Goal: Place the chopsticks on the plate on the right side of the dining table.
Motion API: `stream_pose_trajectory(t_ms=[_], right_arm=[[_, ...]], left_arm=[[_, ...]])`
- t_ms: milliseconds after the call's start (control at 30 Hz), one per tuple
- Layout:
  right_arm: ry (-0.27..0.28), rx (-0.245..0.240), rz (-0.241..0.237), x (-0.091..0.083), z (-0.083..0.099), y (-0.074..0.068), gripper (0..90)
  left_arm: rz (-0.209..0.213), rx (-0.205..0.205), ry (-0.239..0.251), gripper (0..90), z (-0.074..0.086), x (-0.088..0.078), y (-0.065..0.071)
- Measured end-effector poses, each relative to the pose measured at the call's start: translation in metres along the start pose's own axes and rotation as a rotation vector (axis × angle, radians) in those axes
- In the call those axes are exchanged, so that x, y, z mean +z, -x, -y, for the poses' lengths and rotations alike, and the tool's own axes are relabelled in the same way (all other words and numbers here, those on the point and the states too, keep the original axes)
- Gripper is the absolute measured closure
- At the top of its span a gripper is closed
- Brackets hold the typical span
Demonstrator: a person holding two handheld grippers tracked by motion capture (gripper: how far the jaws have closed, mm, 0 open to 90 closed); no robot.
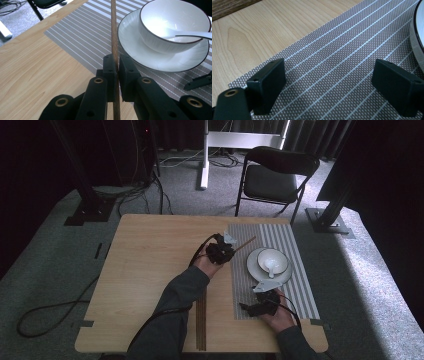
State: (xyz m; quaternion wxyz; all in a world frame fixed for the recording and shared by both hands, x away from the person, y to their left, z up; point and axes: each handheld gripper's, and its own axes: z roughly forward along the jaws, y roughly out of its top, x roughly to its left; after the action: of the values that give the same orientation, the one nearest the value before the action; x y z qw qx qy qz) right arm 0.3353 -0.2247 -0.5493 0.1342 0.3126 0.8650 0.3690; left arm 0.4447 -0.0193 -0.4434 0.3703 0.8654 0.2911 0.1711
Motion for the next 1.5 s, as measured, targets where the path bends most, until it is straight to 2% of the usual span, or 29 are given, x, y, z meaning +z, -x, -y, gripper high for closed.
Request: stream_pose_trajectory(t_ms=[867, 1167, 1500], right_arm=[[0.001, 0.001, 0.000, 0.000, 0.000, 0.000, 11.1], [0.001, 0.000, 0.000, 0.000, 0.000, 0.000, 11.1], [0.001, 0.000, 0.000, 0.000, 0.000, 0.000, 11.2]], left_arm=[[0.015, 0.017, -0.010, 84.1, -0.014, 0.026, 0.007], [0.019, 0.029, -0.003, 84.1, -0.020, 0.031, 0.009], [0.024, 0.022, 0.001, 84.1, -0.026, 0.036, 0.007]])
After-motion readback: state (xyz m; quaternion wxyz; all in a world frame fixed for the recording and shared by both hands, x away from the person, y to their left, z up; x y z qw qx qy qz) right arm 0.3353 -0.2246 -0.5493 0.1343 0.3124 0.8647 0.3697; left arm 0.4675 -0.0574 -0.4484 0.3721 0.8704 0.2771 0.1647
